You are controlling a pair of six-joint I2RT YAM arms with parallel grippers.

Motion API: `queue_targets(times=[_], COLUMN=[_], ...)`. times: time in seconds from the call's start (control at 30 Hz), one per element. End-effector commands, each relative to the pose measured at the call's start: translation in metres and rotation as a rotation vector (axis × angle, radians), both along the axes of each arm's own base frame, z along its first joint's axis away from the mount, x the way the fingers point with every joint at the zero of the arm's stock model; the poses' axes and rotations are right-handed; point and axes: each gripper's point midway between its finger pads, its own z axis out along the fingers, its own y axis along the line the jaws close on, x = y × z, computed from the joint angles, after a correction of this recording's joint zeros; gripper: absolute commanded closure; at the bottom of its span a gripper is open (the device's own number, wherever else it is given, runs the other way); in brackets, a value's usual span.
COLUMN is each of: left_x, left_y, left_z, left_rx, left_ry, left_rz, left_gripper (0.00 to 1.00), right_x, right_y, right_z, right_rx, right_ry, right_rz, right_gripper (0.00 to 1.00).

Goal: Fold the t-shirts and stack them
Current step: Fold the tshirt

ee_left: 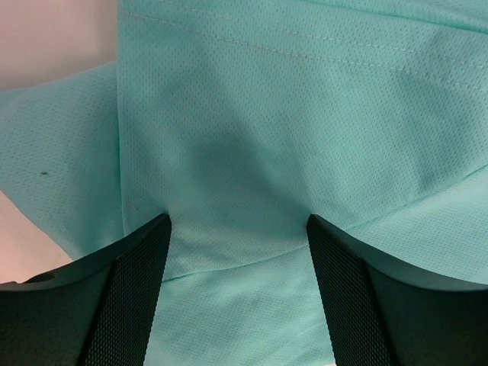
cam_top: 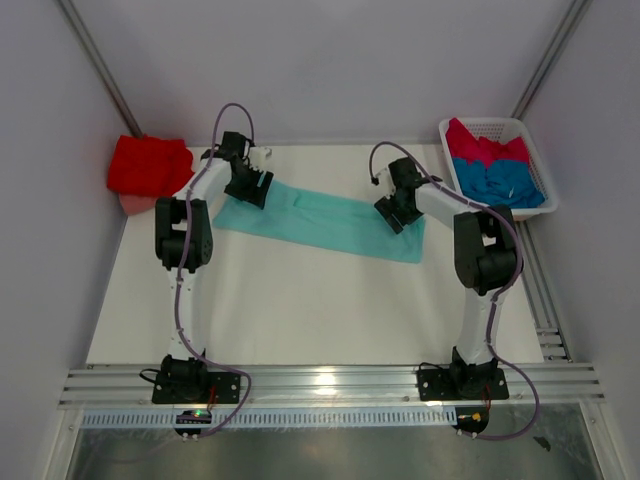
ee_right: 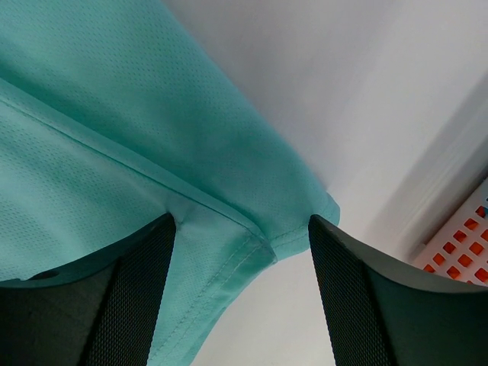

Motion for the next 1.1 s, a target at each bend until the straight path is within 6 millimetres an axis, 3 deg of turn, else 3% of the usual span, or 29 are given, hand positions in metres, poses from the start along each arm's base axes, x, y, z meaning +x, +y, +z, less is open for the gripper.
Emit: queue_targets(times=[0.0, 0.3, 0.53, 0.93, 1.07], left_x=[-0.003, 0.015, 0.014, 0.018, 0.025], left_y=[0.003, -0.004, -0.015, -0.036, -0.038], left_z=[0.003, -0.001, -0.011, -0.009, -0.007], left_rx=[-0.009, 0.007, 0.054, 0.105, 0.108], left_ry=[0.026, 0.025, 0.044, 0.015, -0.009], left_rz=[0.010, 0.021, -0.022, -0.082, -0.079], left_gripper=[0.25, 0.25, 0.25, 0.24, 0.24], right_x=[-0.022, -0.058, -0.079, -0.116, -0.121], right_y=[-0.026, -0.027, -0.023, 0.023, 0.029], right_z=[-0.016, -0.019, -0.020, -0.015, -0.011], right_rx=[-0.077, -0.049, -0.029, 0.007, 0.013], right_ry=[0.062, 0.120, 0.170, 0.230, 0.235], right_rz=[-0.023, -0.009, 0.020, 0.152, 0.170], right_gripper=[0.25, 0.25, 0.25, 0.25, 0.25])
